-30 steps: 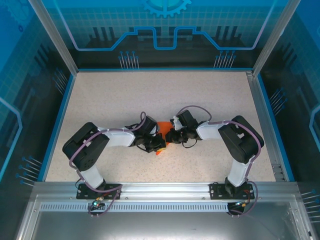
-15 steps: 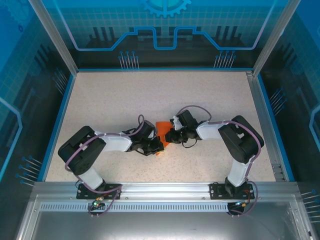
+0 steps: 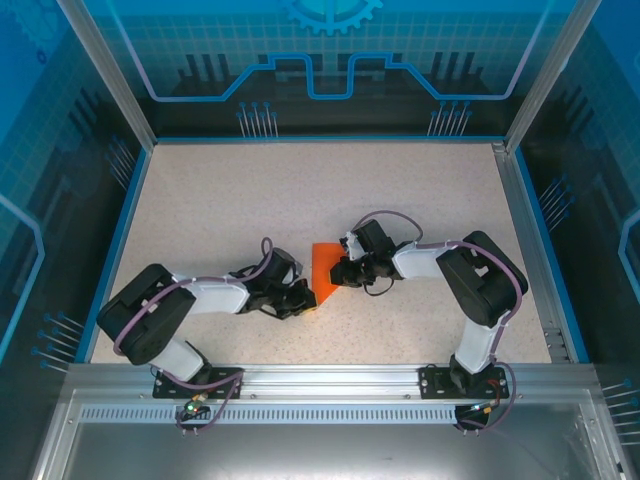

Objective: Fold a paper plane with a square sheet of paper (pick it up from the middle)

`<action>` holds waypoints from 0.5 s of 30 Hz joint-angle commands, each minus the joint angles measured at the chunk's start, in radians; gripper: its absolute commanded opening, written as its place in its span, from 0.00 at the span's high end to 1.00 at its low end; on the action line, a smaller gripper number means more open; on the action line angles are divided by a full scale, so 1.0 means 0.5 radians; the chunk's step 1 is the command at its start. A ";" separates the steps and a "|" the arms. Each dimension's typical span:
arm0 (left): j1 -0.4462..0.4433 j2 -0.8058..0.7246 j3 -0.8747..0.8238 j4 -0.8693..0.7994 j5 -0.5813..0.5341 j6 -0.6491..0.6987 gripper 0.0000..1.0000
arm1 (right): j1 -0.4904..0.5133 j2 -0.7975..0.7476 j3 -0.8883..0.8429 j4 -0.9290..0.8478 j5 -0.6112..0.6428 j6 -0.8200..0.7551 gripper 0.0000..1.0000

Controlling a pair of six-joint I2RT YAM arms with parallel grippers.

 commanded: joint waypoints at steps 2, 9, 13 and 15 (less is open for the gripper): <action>0.021 -0.050 -0.125 -0.301 -0.022 -0.034 0.96 | 0.021 0.125 -0.031 -0.172 0.167 -0.051 0.86; 0.023 -0.324 -0.008 -0.593 -0.189 0.061 0.93 | 0.021 0.076 0.014 -0.192 0.134 -0.049 0.85; 0.021 -0.447 0.131 -0.690 -0.343 0.122 0.89 | 0.020 -0.022 0.078 -0.258 0.104 -0.061 0.84; 0.023 -0.460 0.190 -0.680 -0.378 0.154 0.88 | 0.019 -0.106 0.122 -0.303 0.108 -0.076 0.82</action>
